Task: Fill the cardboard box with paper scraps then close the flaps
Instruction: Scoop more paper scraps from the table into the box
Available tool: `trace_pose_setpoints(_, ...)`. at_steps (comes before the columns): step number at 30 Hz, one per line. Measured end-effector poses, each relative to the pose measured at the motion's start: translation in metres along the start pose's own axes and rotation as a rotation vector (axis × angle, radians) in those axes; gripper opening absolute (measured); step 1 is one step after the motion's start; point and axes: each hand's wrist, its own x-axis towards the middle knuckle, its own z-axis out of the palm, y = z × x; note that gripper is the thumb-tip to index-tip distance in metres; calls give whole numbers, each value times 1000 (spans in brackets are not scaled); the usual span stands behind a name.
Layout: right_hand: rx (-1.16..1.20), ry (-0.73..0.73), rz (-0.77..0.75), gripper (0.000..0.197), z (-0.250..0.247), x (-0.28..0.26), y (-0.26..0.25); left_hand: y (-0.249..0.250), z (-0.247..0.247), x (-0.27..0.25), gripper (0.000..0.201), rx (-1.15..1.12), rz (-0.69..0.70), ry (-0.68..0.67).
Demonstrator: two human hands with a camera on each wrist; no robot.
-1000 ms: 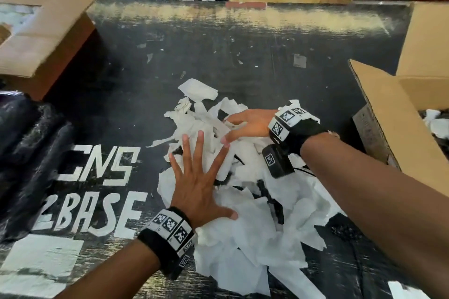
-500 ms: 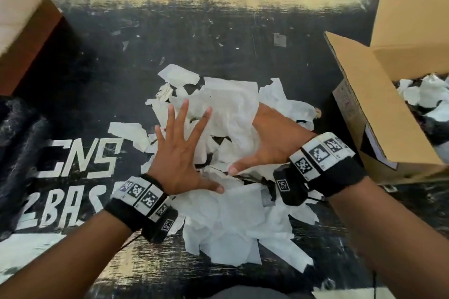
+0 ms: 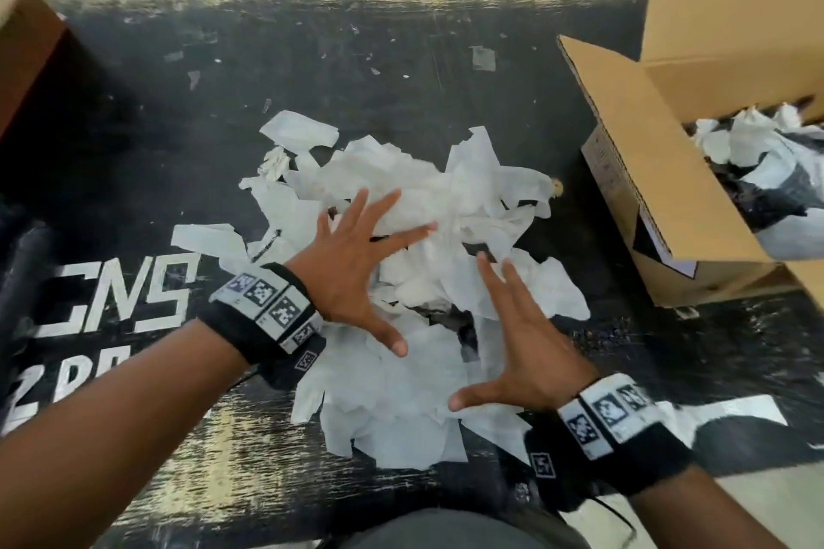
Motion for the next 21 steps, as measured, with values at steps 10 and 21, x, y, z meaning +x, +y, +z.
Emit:
trace_pose_setpoints(10, -30, 74, -81, 166, -7, 18, -18, -16, 9, -32, 162, -18, -189, 177)
trace_pose_setpoints(21, -381, -126, -116, 173, 4, 113, -63, -37, 57, 12, 161, -39, -184, -43)
